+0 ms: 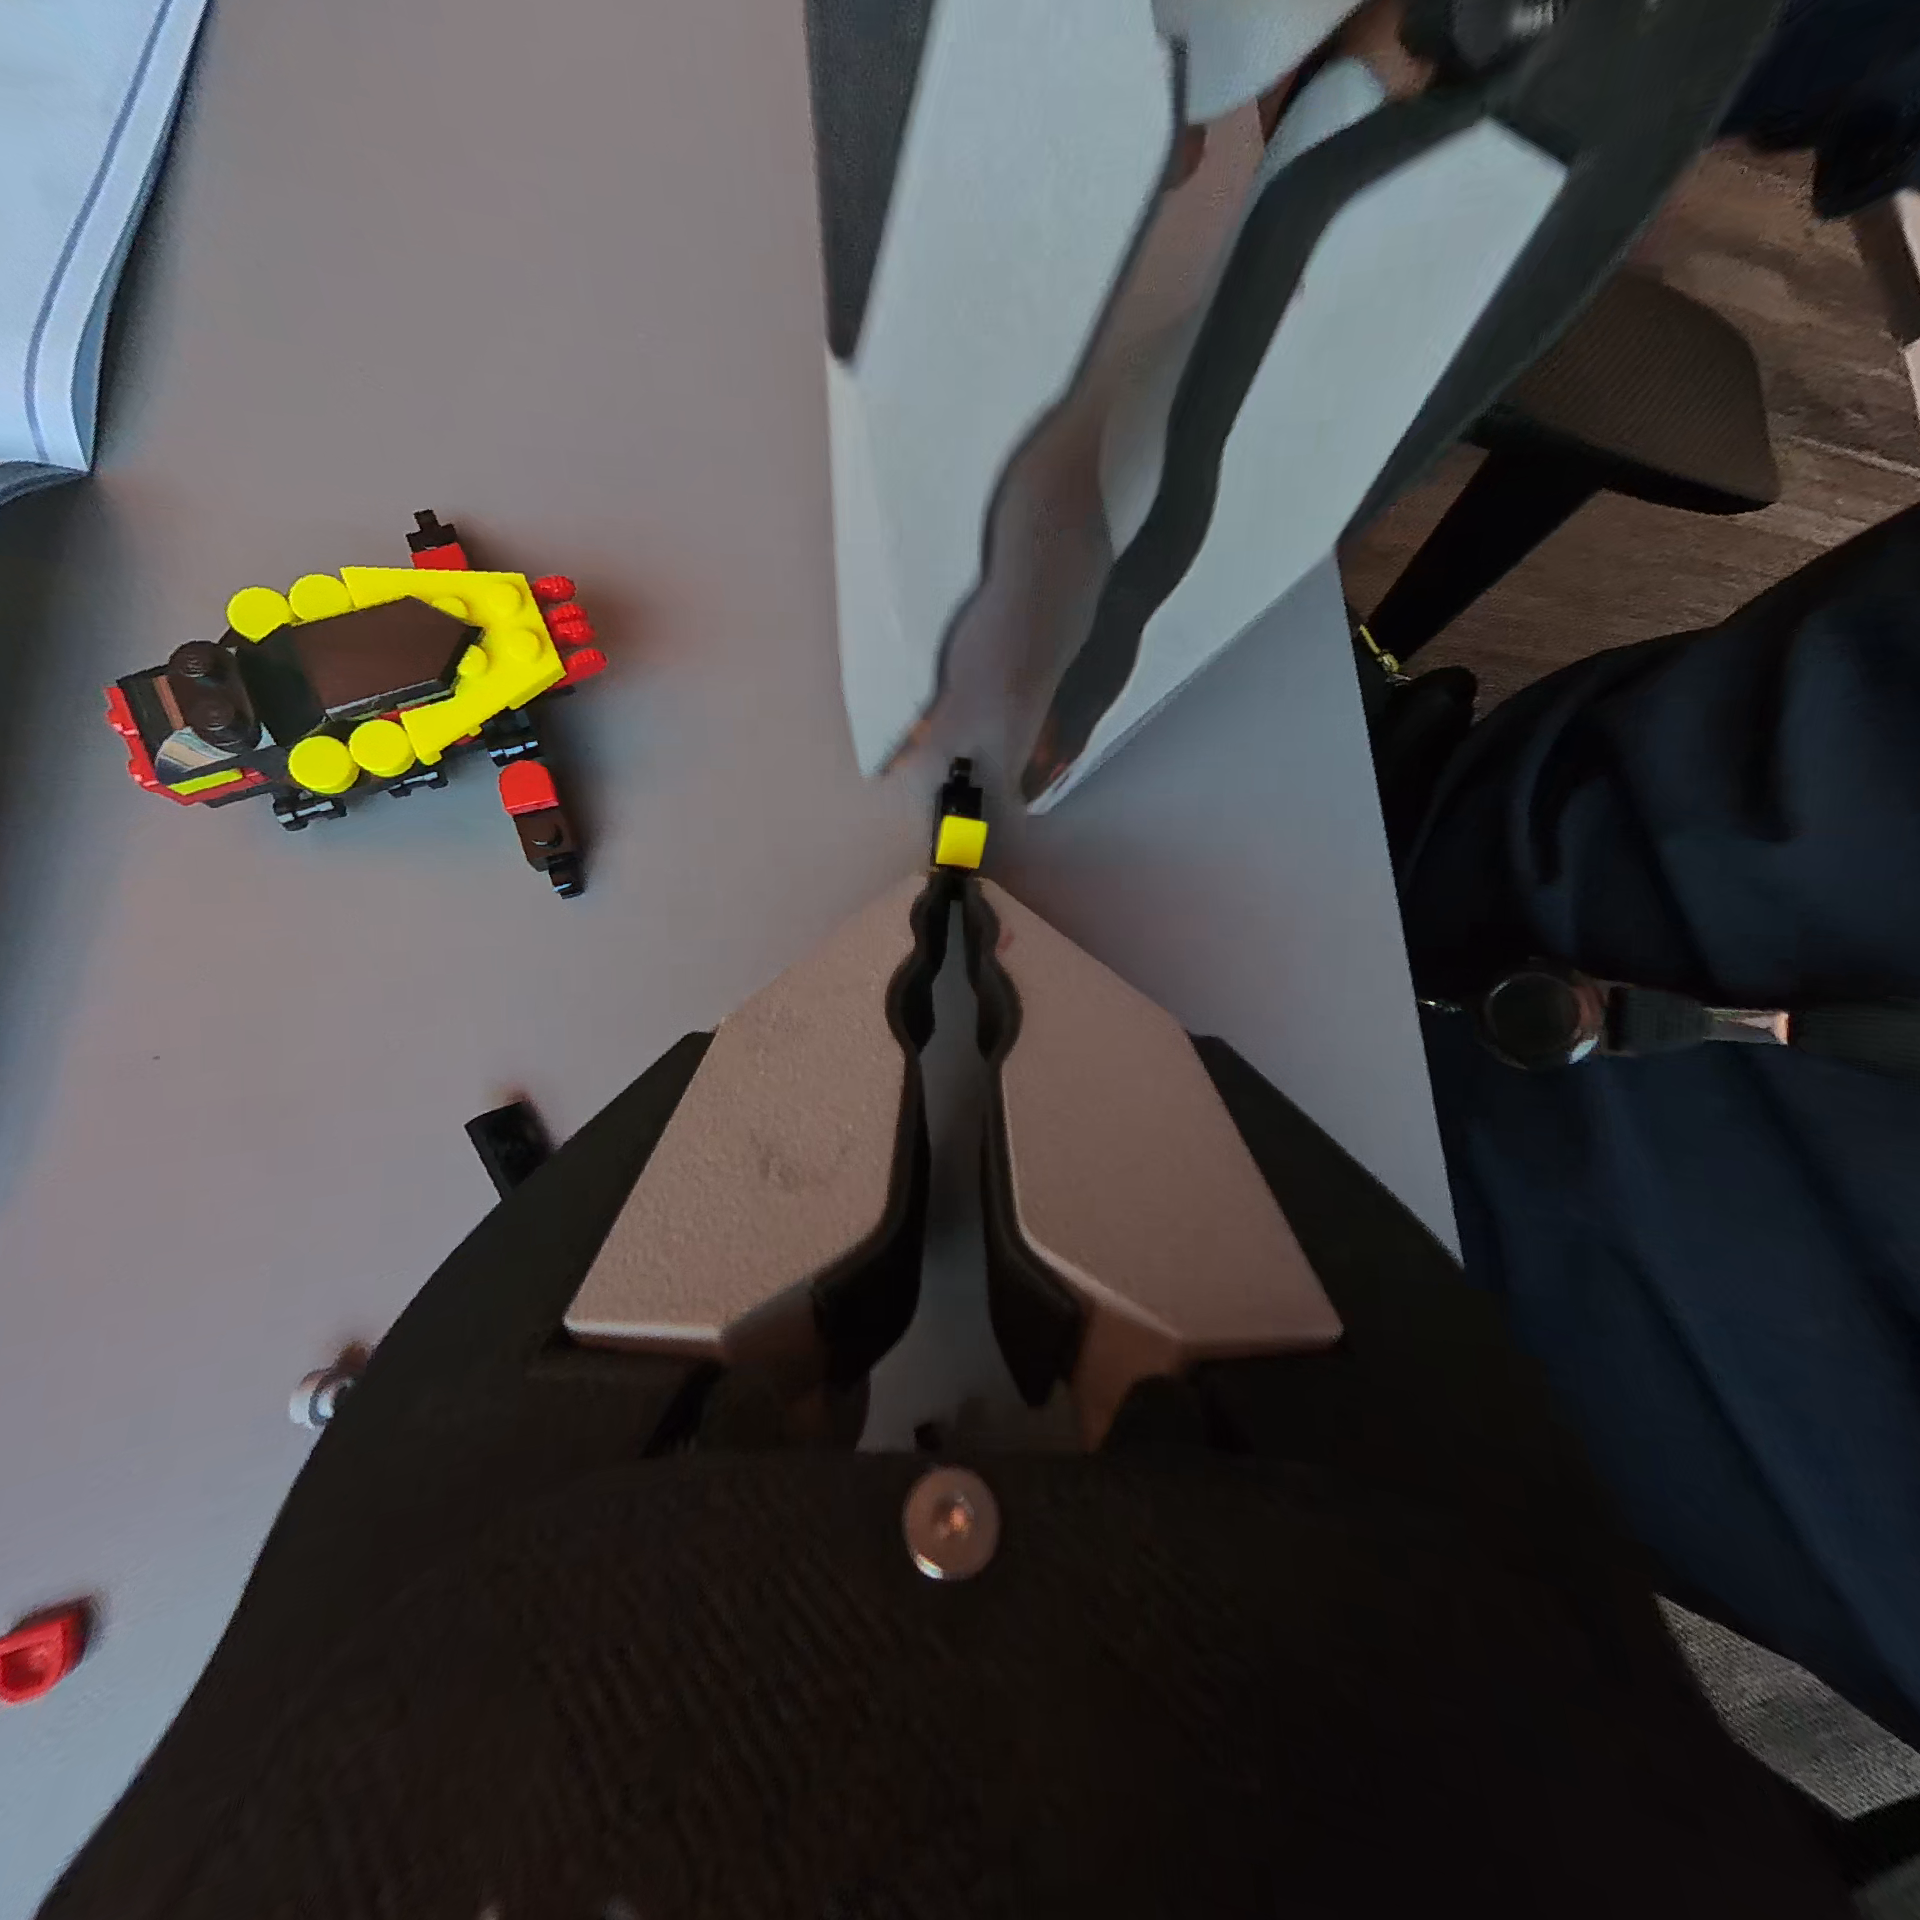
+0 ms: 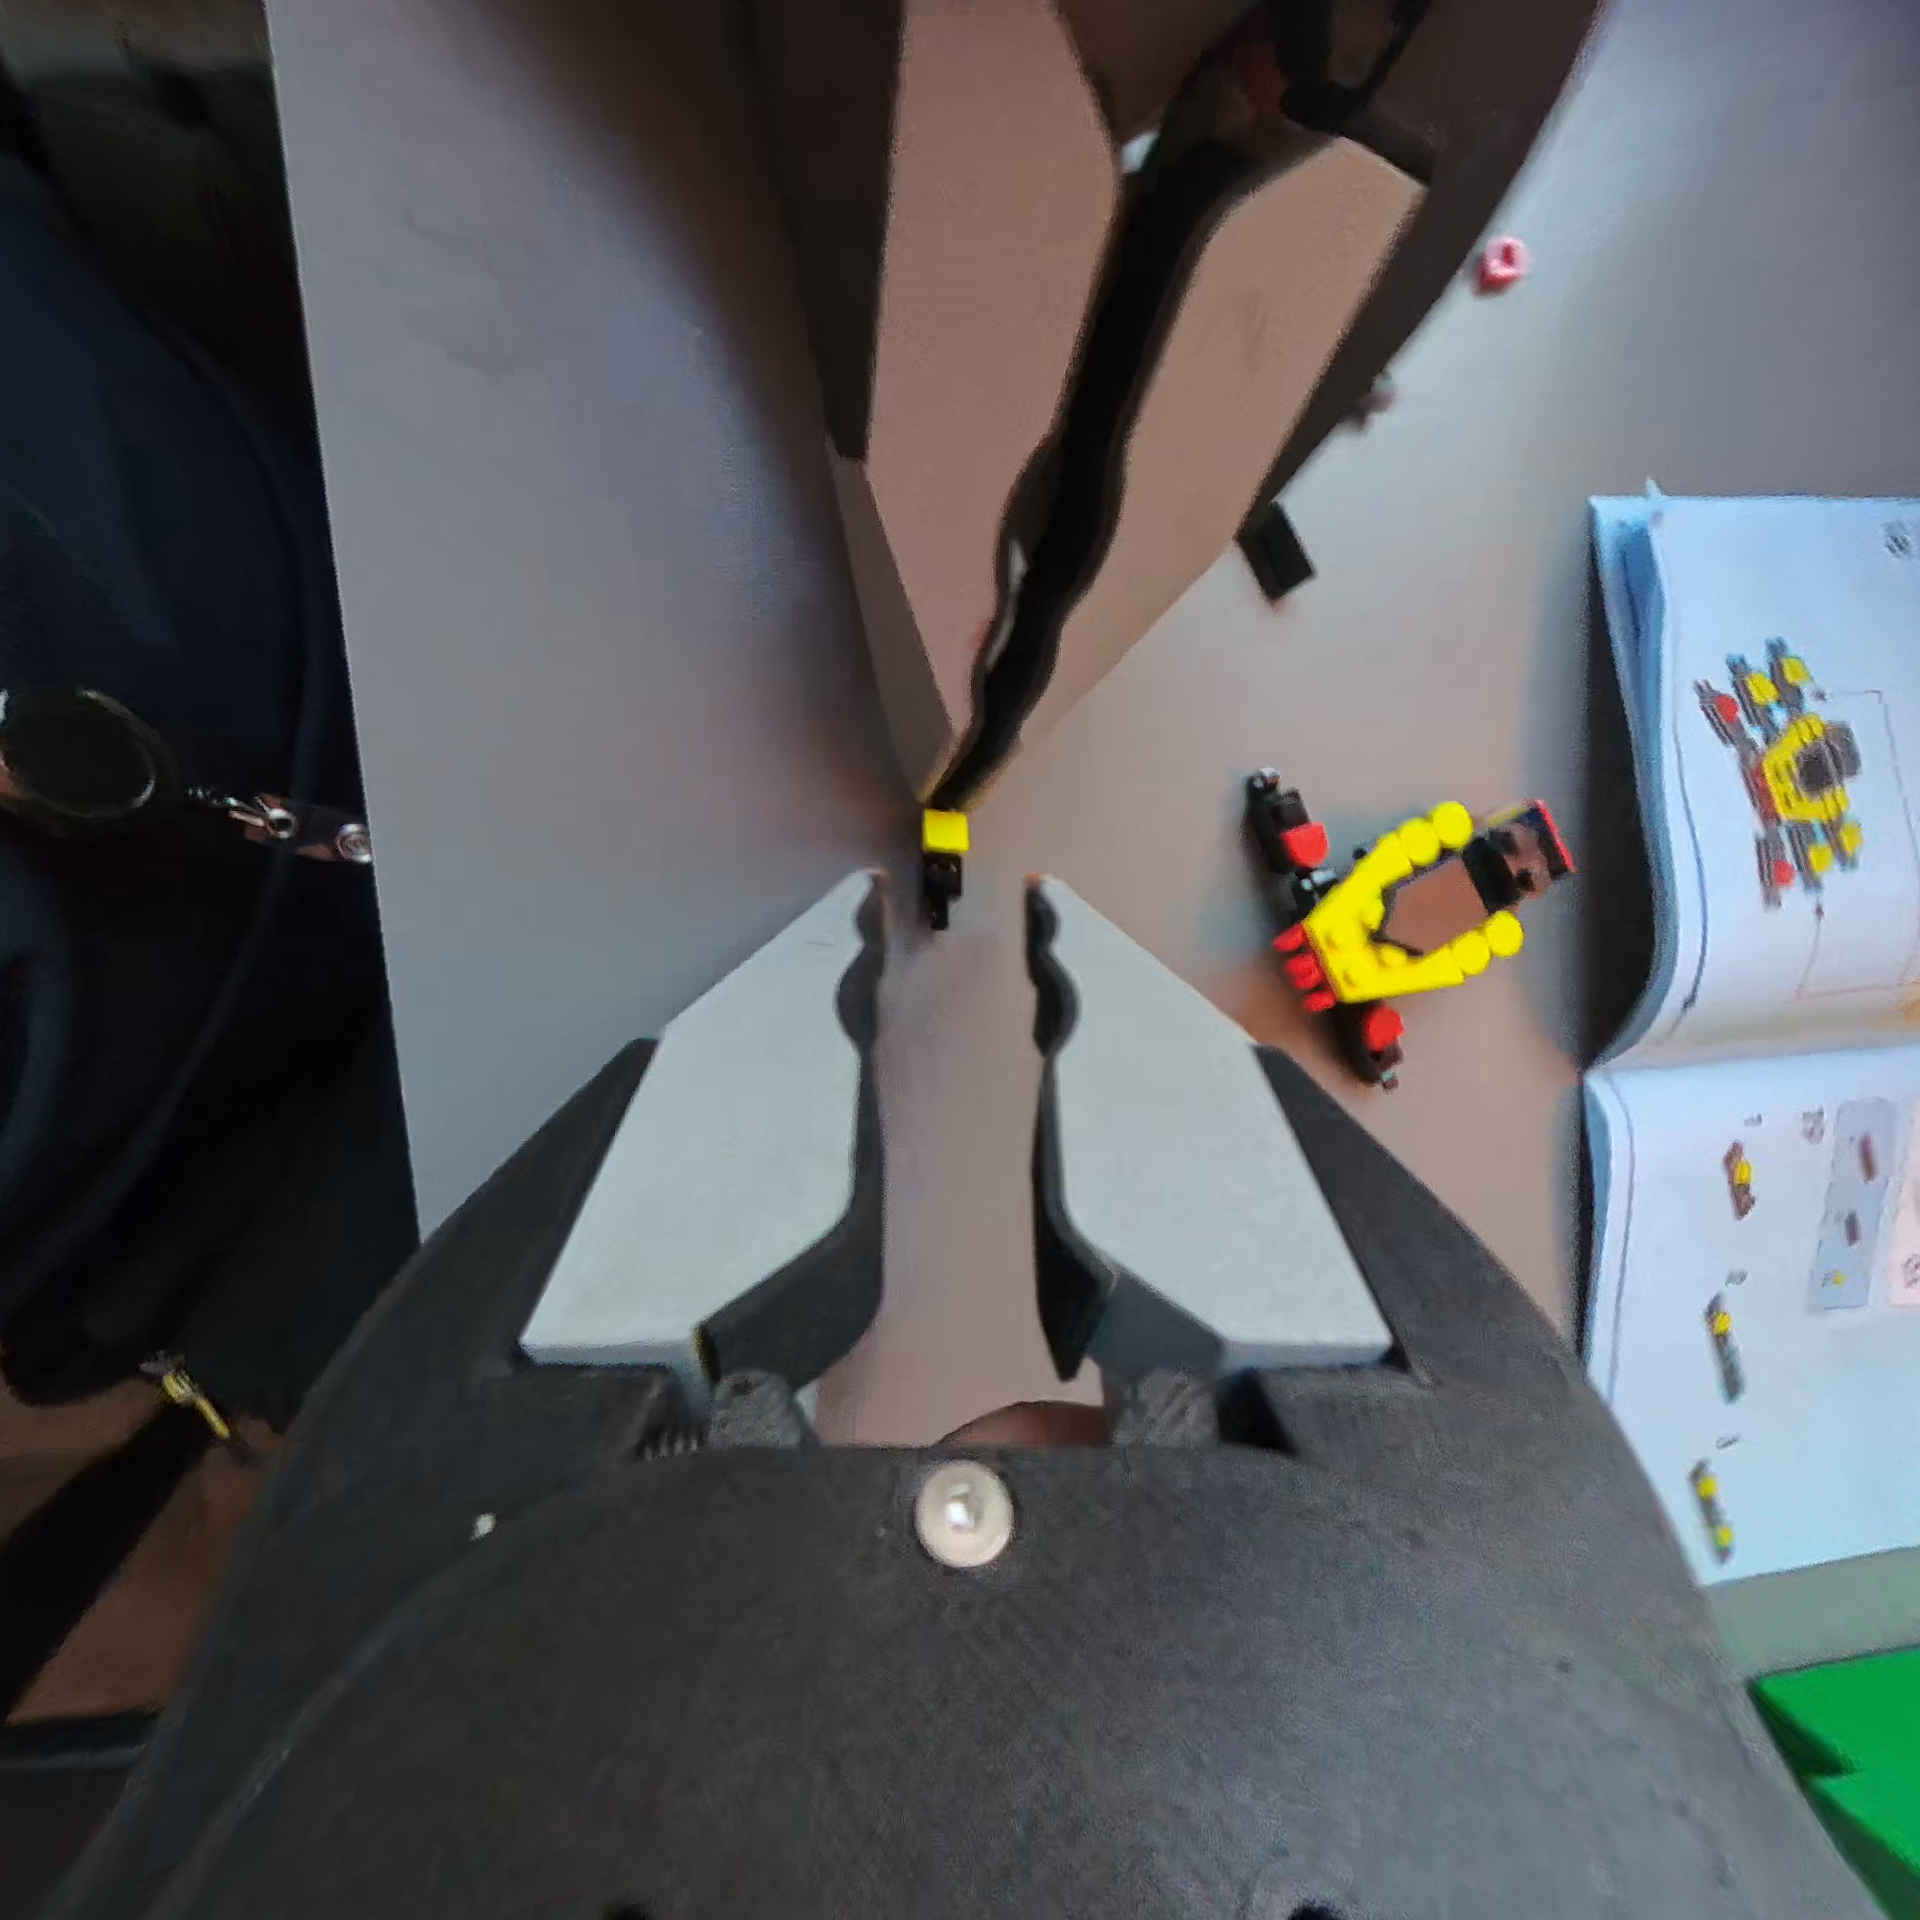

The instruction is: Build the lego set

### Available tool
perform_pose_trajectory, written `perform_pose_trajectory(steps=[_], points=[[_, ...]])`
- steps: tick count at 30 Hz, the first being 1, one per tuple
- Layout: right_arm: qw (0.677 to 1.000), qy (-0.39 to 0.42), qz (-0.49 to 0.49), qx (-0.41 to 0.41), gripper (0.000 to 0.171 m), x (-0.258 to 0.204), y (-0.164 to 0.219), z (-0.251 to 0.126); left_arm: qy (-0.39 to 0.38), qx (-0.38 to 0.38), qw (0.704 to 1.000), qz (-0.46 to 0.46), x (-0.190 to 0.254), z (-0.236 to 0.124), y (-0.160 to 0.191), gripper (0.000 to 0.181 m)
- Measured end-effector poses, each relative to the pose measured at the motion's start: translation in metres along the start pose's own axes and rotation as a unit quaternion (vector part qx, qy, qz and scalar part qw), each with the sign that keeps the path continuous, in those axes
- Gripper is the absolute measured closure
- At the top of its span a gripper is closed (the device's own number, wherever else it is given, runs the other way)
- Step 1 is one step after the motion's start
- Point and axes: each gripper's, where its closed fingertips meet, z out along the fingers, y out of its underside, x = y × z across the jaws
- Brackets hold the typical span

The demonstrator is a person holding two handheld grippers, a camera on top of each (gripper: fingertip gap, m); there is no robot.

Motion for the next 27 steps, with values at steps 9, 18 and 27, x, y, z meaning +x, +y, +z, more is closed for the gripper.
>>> perform_pose_trajectory(steps=[9, 18, 27], points=[[0.988, -0.001, 0.108, 0.114, 0.142, 0.003, 0.005, -0.008, 0.006, 0.008, 1.000, -0.004, -0.003, -0.002, -0.003, 0.181], [0.988, 0.019, 0.097, 0.117, 0.171, 0.005, 0.000, 0.004, 0.001, 0.036, 0.999, -0.004, -0.009, -0.011, -0.008, 0.181], [0.968, 0.086, 0.083, 0.221, 0.171, 0.031, -0.012, -0.024, -0.036, 0.079, 0.996, -0.020, -0.032, -0.046, -0.013, 0.177]])
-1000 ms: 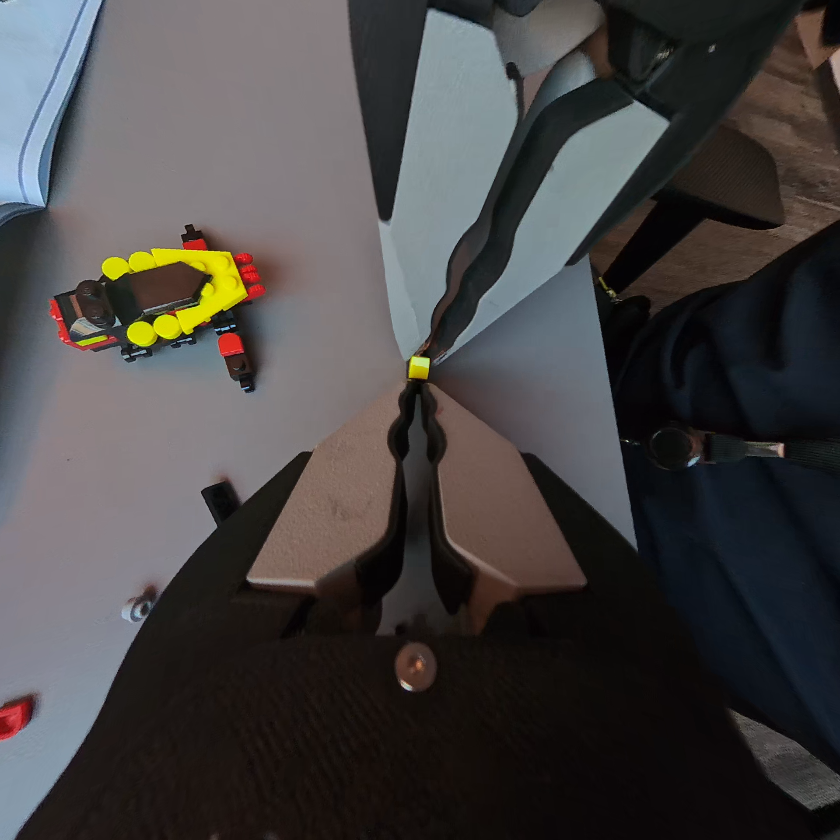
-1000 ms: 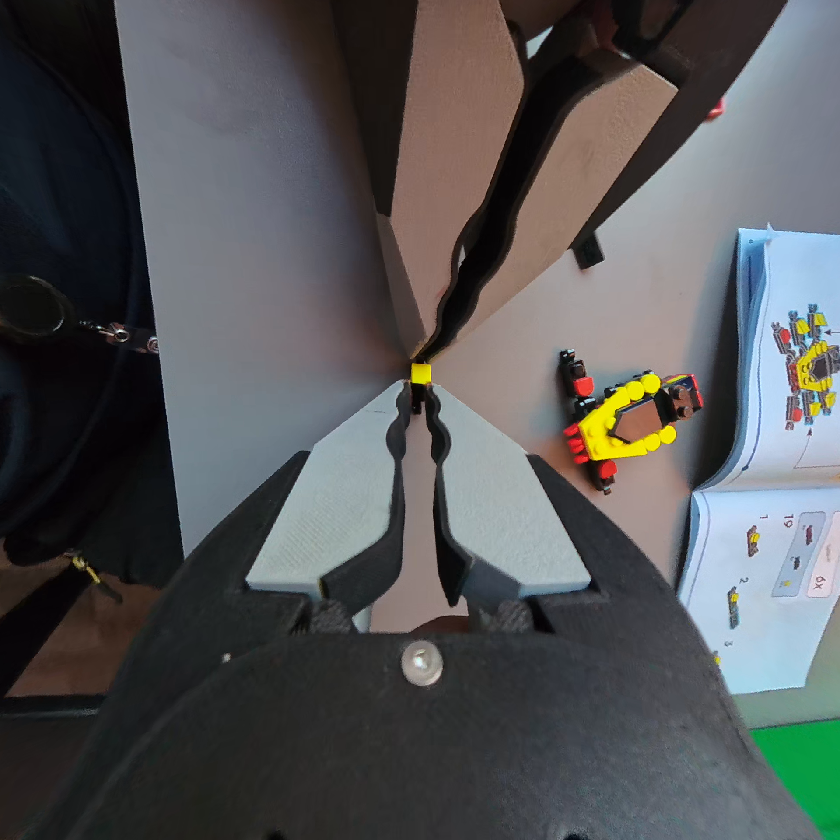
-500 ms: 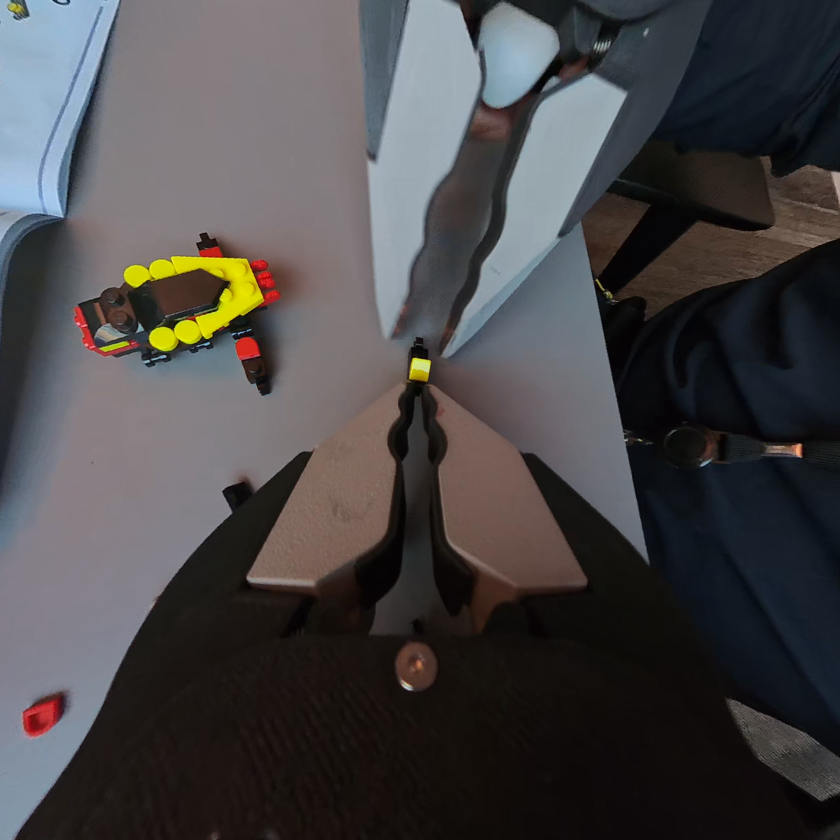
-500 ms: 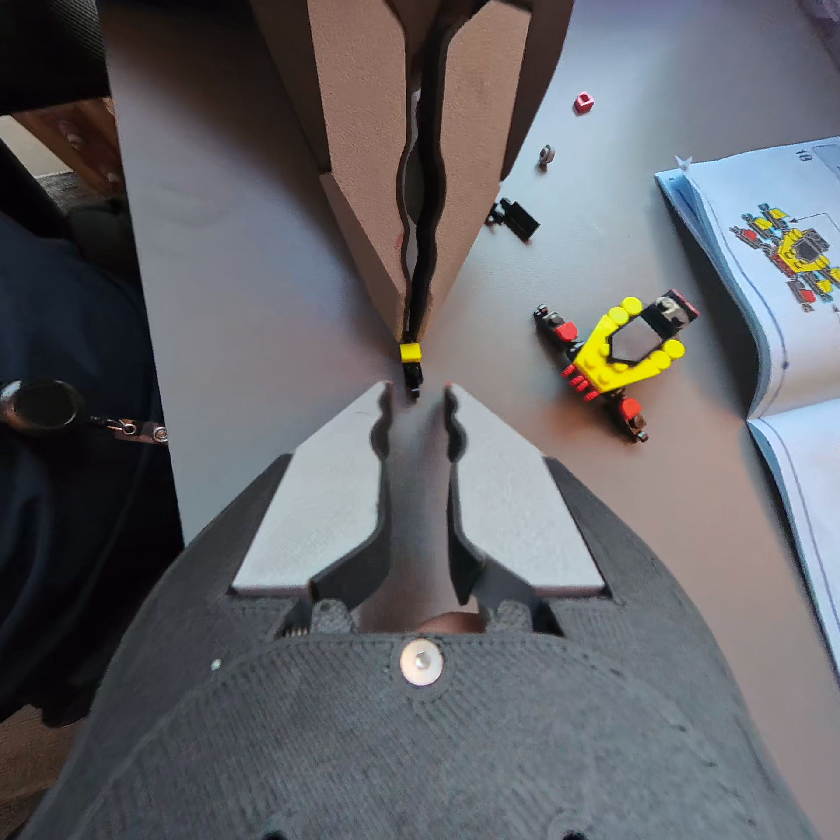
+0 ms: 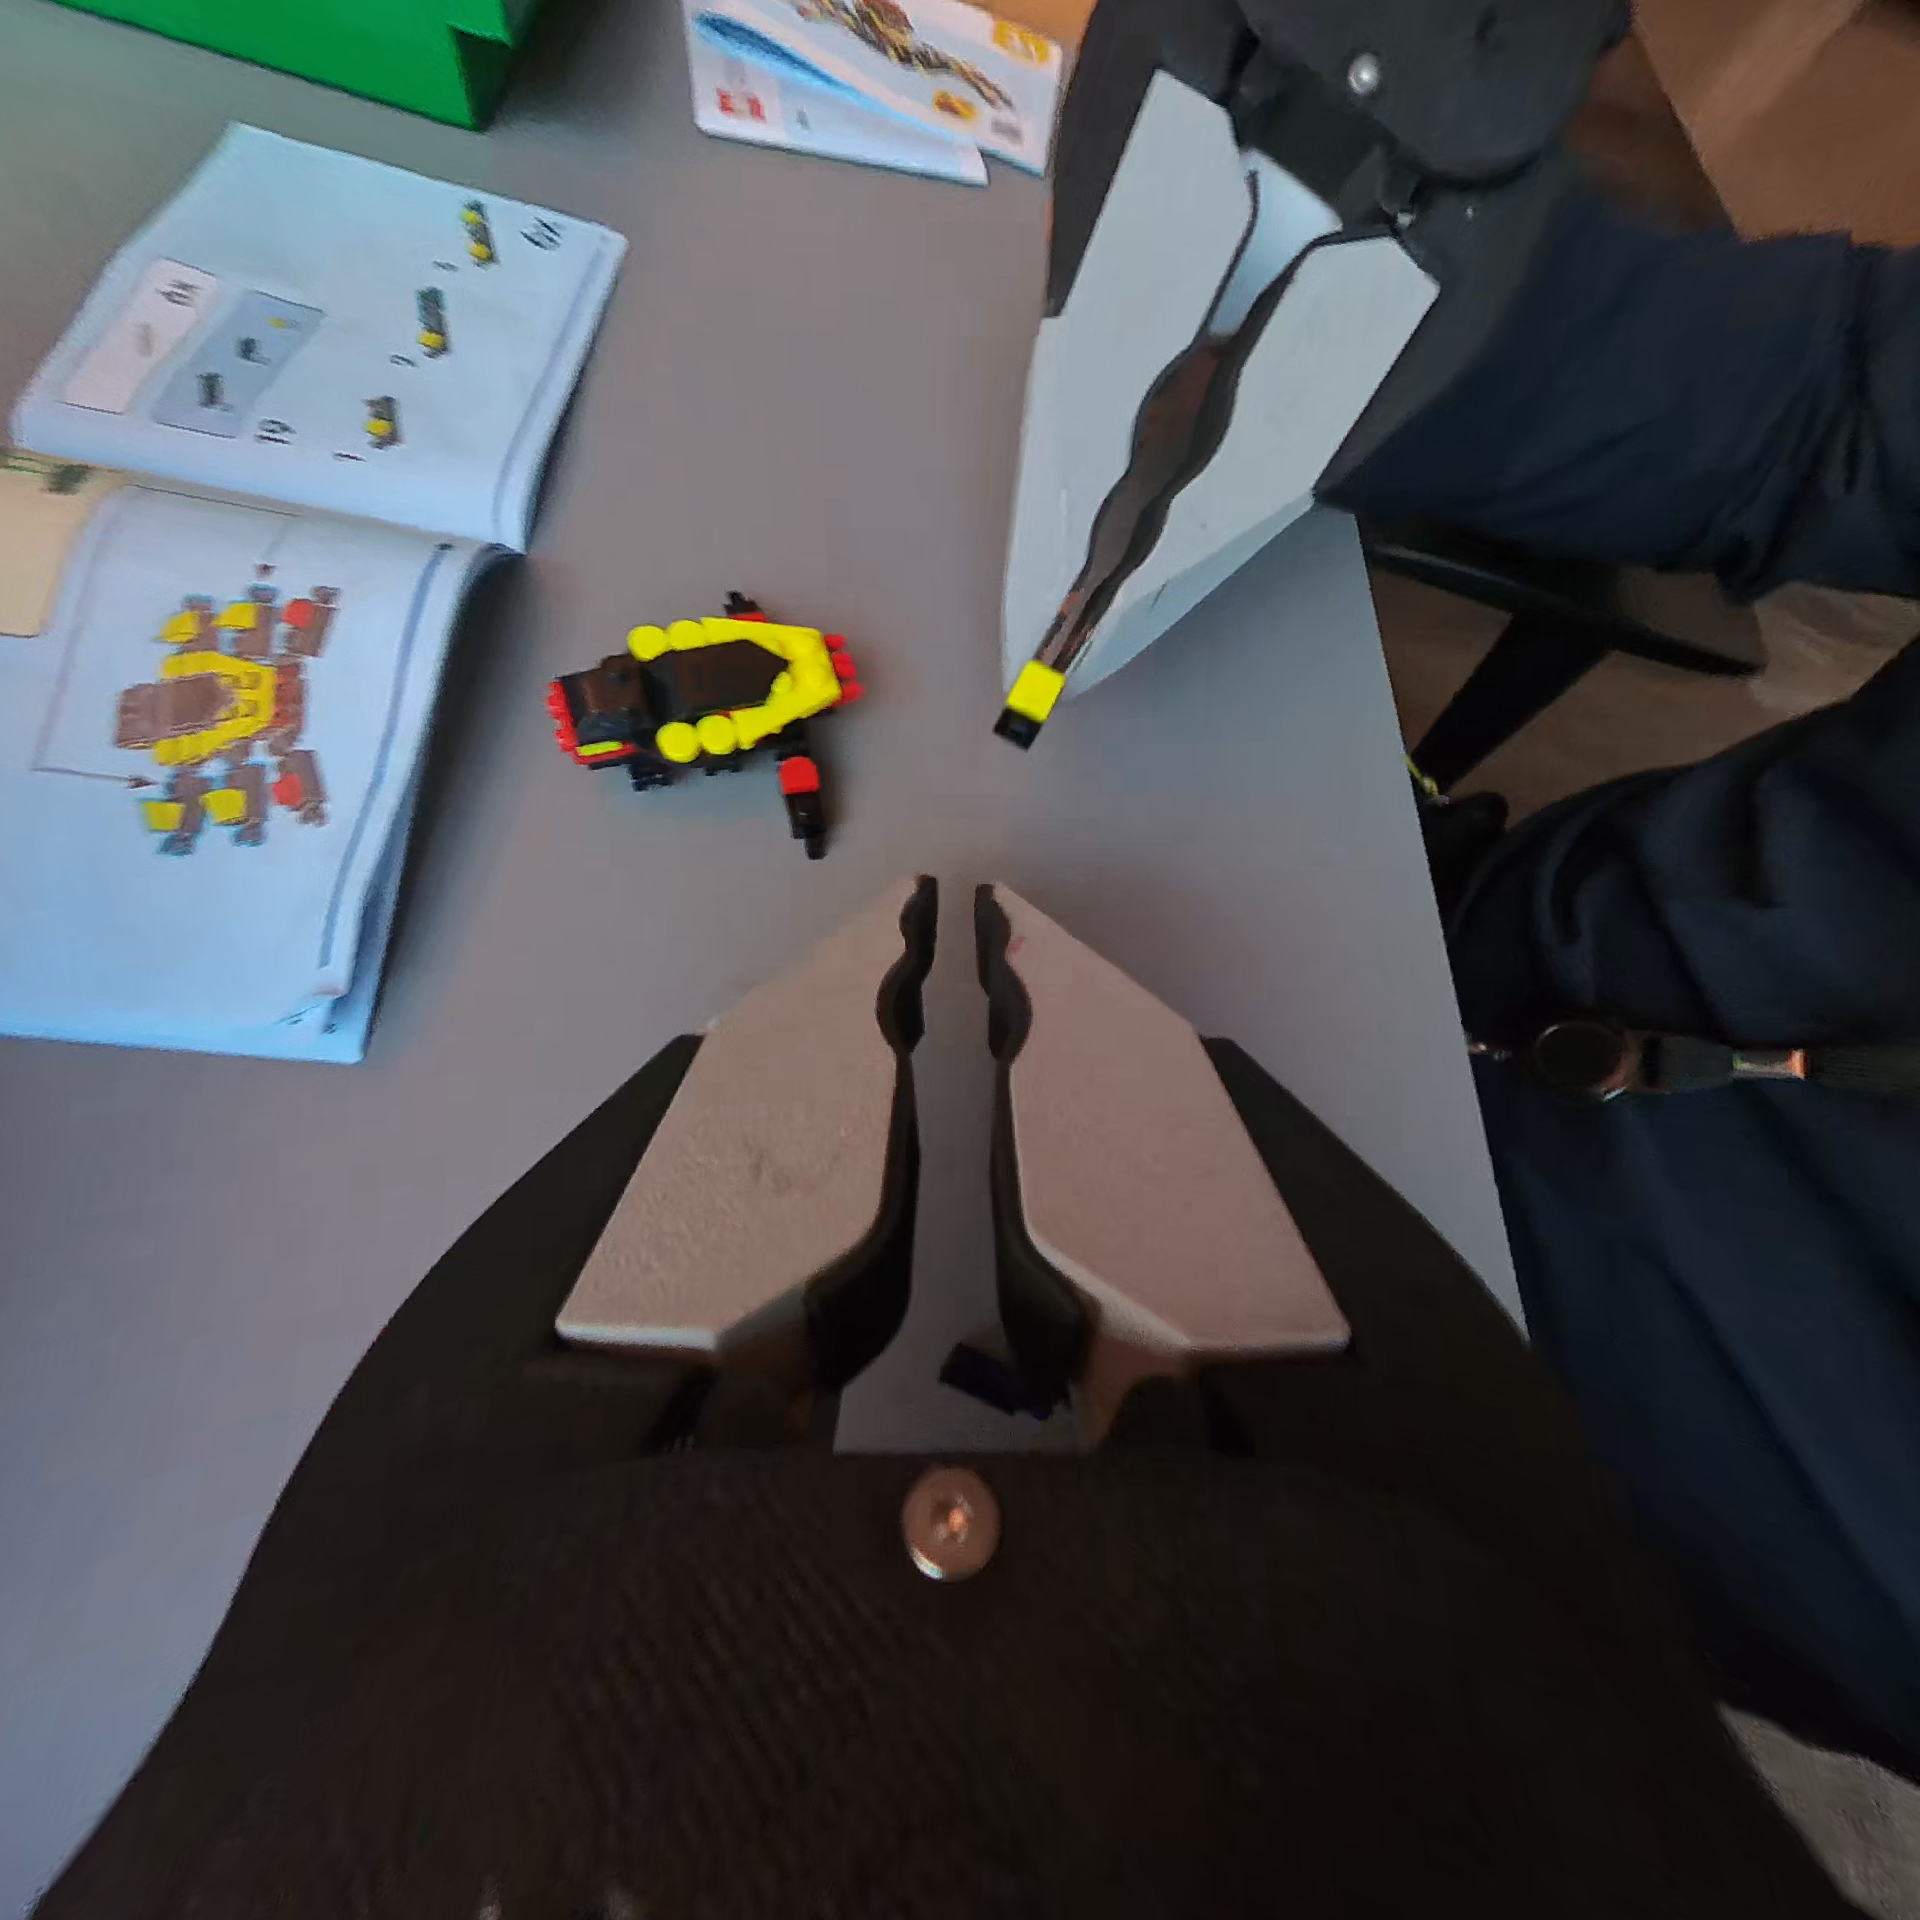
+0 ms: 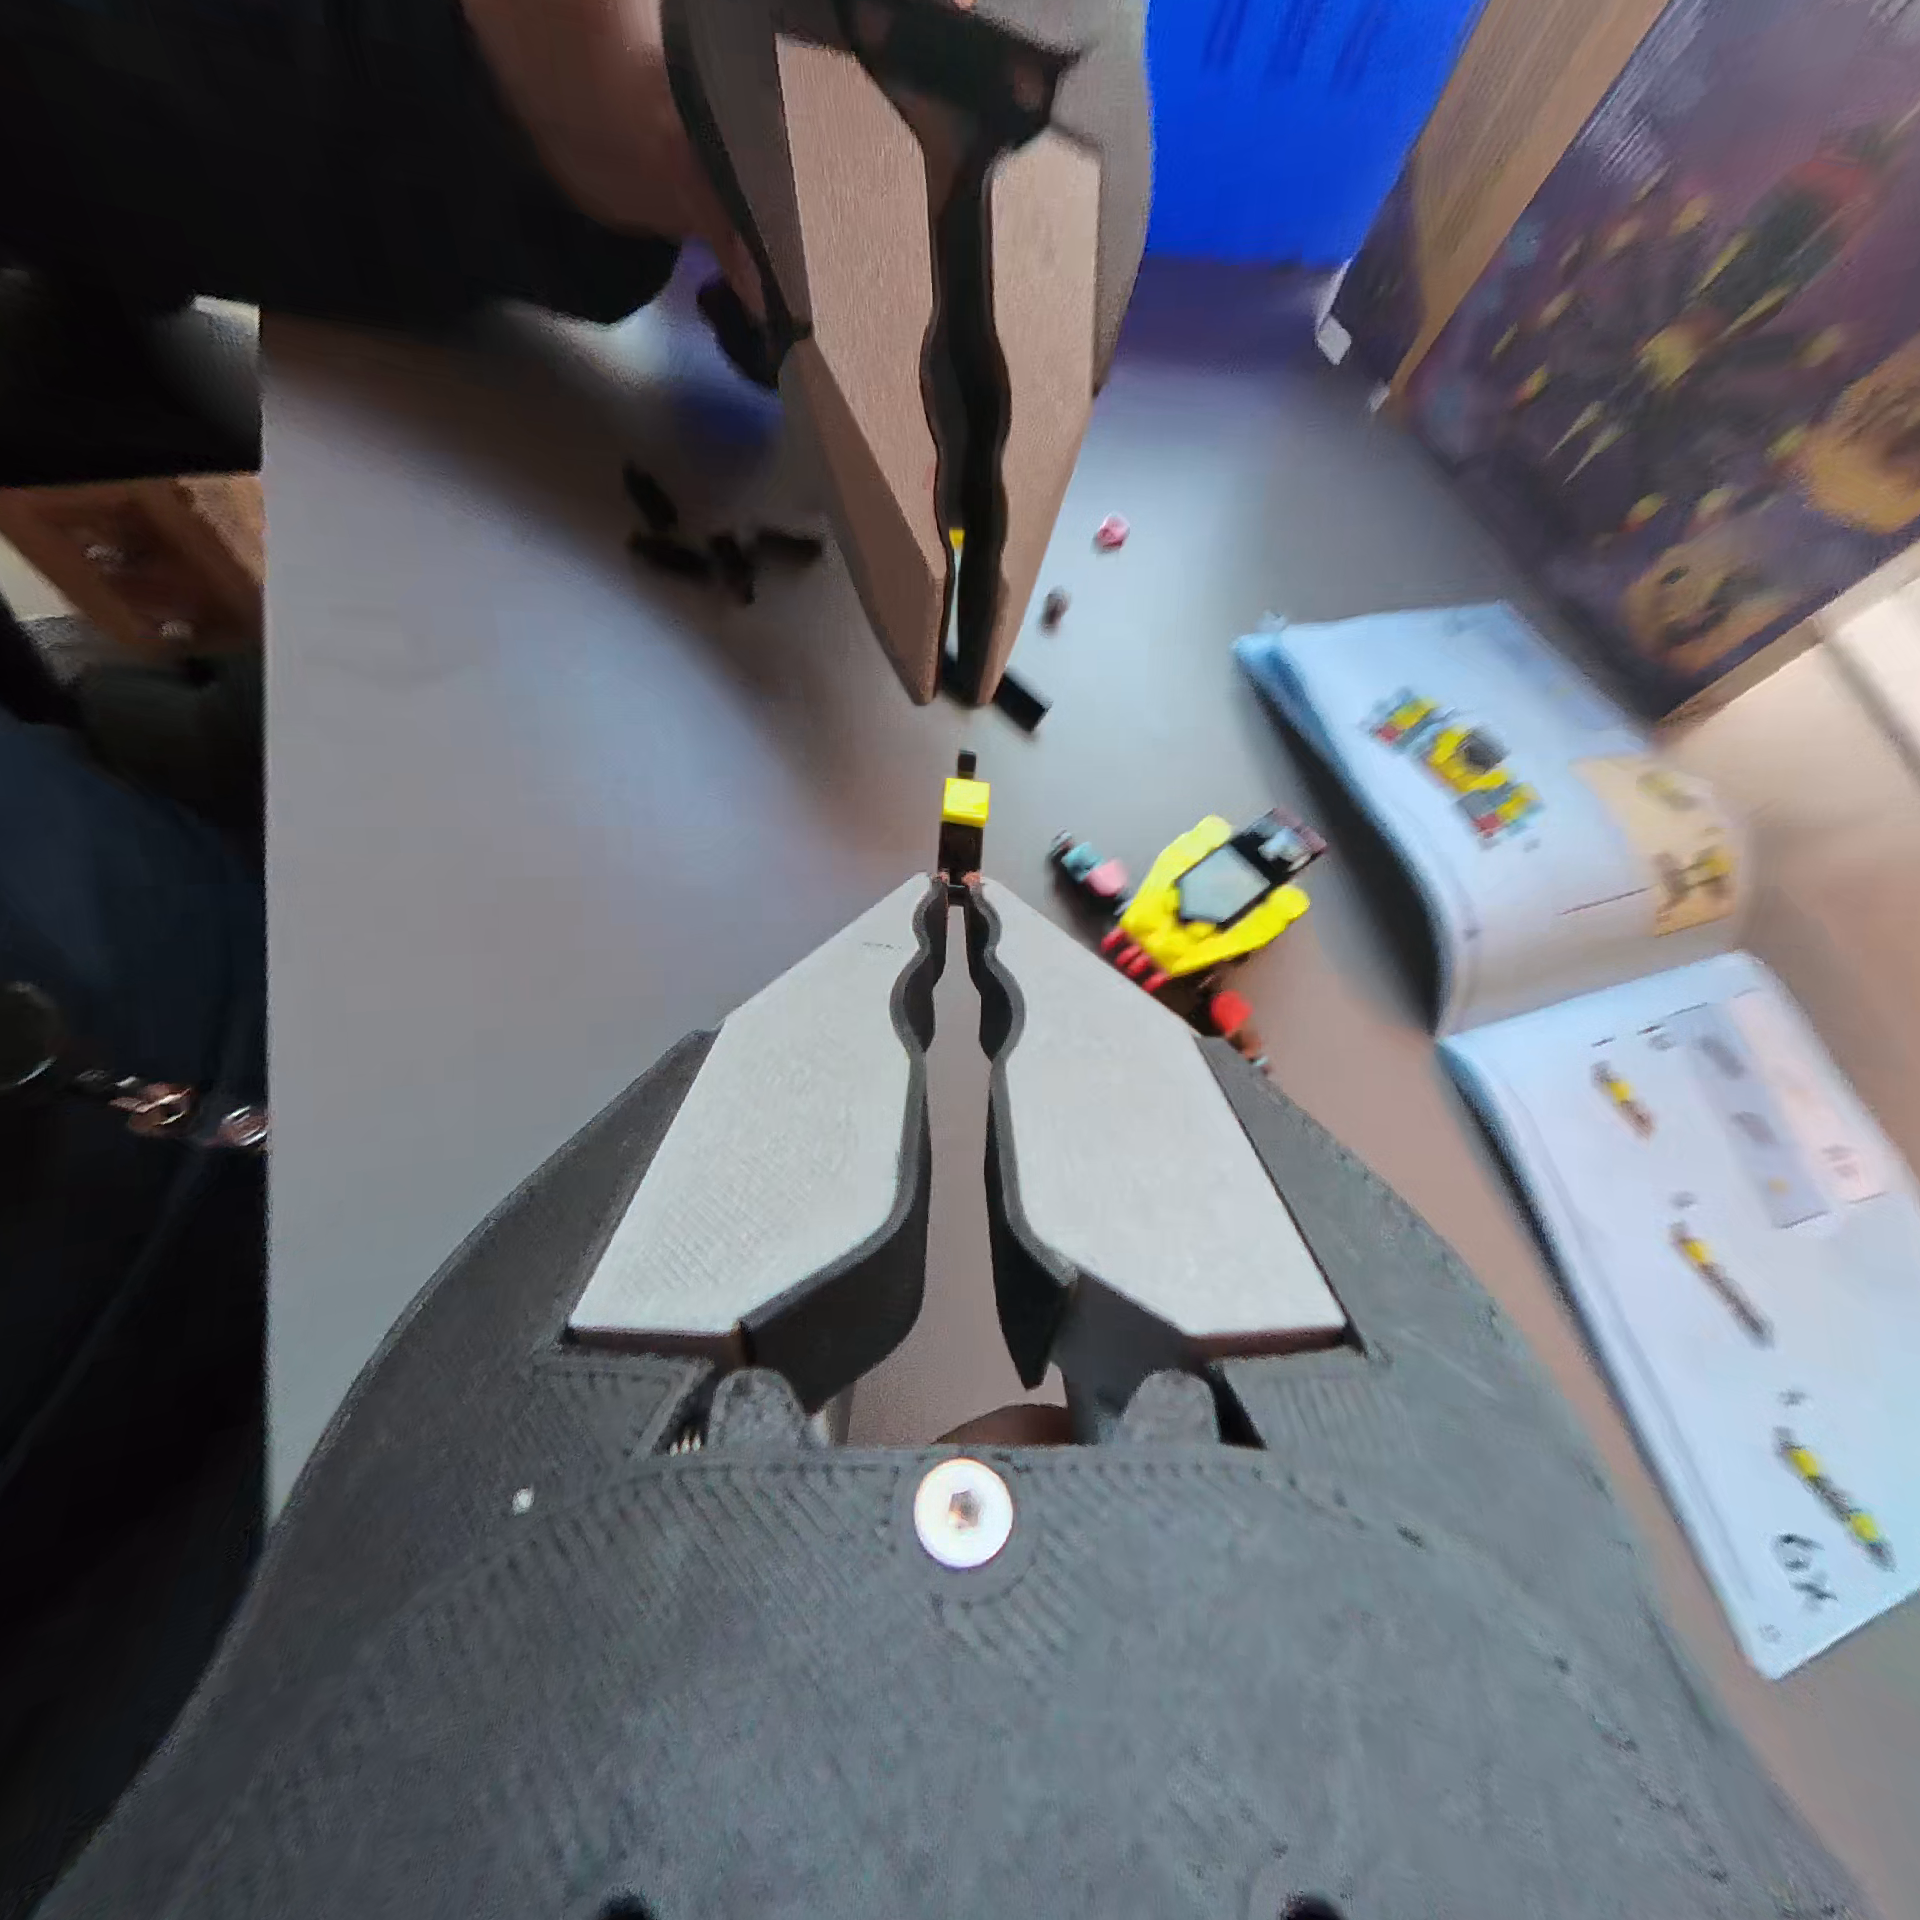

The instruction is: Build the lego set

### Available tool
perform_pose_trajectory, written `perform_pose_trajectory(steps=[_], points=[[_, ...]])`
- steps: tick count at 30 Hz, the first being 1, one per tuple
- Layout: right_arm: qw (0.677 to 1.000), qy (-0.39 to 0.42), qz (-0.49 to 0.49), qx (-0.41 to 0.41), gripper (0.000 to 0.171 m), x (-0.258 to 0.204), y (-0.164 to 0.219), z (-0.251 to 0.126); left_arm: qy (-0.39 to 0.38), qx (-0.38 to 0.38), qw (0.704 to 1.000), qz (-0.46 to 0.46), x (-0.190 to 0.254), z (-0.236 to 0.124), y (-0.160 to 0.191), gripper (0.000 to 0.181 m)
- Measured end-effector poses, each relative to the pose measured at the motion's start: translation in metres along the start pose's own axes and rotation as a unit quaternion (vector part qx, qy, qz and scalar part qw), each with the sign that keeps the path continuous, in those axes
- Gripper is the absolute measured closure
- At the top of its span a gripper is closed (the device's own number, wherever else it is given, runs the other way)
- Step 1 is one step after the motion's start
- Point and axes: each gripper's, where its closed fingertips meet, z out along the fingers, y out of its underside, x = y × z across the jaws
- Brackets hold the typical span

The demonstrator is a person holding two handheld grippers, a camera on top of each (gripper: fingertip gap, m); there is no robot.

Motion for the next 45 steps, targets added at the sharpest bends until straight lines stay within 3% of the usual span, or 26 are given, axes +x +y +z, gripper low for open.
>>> perform_pose_trajectory(steps=[4, 9, 16, 22, 31, 37, 39, 45], points=[[0.994, 0.089, -0.025, 0.055, 0.171, 0.040, -0.016, -0.011, -0.022, 0.044, 0.998, -0.040, -0.015, -0.011, -0.011, 0.167], [0.989, 0.116, -0.002, 0.089, 0.171, 0.086, -0.028, -0.020, -0.059, 0.079, 0.994, -0.055, -0.029, -0.013, -0.019, 0.157], [0.978, 0.166, -0.004, 0.129, 0.171, 0.139, -0.035, -0.016, -0.102, 0.071, 0.991, -0.050, -0.040, -0.011, -0.016, 0.149], [0.986, 0.106, 0.049, 0.119, 0.171, 0.129, -0.014, 0.003, -0.102, 0.066, 0.991, -0.058, -0.045, -0.009, -0.011, 0.154], [0.991, 0.086, 0.024, 0.104, 0.171, 0.121, -0.012, 0.009, -0.102, 0.066, 0.990, -0.064, -0.049, -0.010, -0.007, 0.158], [0.992, 0.031, -0.009, 0.121, 0.171, 0.097, -0.022, 0.011, -0.108, 0.067, 0.990, -0.064, -0.051, -0.012, -0.007, 0.158], [0.993, -0.014, -0.029, 0.110, 0.171, 0.077, -0.024, 0.014, -0.108, 0.074, 0.990, -0.052, -0.049, -0.013, -0.011, 0.158], [0.990, -0.042, -0.111, 0.073, 0.171, 0.042, -0.024, 0.023, -0.090, 0.092, 0.992, -0.002, -0.033, -0.009, -0.024, 0.154]])
